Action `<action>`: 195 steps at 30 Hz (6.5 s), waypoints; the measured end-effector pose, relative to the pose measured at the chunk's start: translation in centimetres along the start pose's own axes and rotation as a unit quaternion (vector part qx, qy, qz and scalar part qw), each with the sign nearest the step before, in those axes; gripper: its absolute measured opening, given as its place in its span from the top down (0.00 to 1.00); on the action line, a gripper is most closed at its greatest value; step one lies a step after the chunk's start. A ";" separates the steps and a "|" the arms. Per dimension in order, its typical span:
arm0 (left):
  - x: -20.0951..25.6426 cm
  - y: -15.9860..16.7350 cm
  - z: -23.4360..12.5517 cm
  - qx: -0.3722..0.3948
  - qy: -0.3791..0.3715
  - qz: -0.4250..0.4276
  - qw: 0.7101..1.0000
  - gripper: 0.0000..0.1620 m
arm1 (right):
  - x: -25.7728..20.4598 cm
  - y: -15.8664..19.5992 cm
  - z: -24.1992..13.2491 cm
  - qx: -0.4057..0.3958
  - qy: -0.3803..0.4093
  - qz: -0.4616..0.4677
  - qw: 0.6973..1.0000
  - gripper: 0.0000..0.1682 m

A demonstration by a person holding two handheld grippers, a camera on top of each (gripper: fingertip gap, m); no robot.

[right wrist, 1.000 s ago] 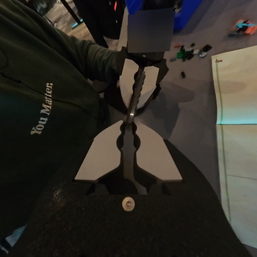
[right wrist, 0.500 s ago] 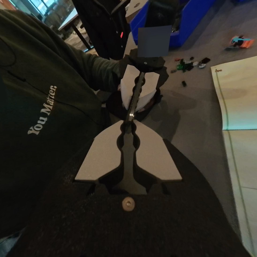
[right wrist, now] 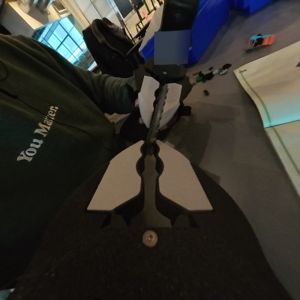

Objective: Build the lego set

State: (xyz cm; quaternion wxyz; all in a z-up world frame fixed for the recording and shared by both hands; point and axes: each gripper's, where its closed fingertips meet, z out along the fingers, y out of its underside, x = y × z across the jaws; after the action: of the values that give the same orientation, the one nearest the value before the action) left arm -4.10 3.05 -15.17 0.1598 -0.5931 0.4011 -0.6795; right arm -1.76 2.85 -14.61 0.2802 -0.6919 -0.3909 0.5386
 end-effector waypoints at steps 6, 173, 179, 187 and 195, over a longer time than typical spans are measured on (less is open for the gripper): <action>0.4 -0.6 0.3 0.015 0.005 0.013 1.000 0.97 | 0.2 -0.2 -0.2 -0.007 0.012 -0.005 1.000 0.87; -2.2 1.6 -6.0 -0.015 -0.193 0.139 0.971 0.97 | 15.3 -1.6 1.0 -0.426 0.193 -0.241 0.851 0.47; -3.1 0.9 -5.4 -0.016 -0.194 0.098 0.976 0.97 | 16.2 0.8 -1.1 -0.343 0.218 -0.195 0.893 0.48; -4.8 -0.8 -4.9 -0.002 -0.217 0.055 0.974 0.97 | 17.0 1.5 0.4 -0.221 0.375 -0.009 0.901 0.48; -4.8 -0.8 -4.6 -0.006 -0.212 0.046 0.976 0.97 | 18.1 1.7 0.6 -0.184 0.446 -0.012 0.876 0.64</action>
State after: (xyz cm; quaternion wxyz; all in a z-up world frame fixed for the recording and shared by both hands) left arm -6.99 8.49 -17.66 0.2687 -0.7054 0.3890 -0.5282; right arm 0.17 17.13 -25.68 0.2983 -0.8932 -0.3248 0.0881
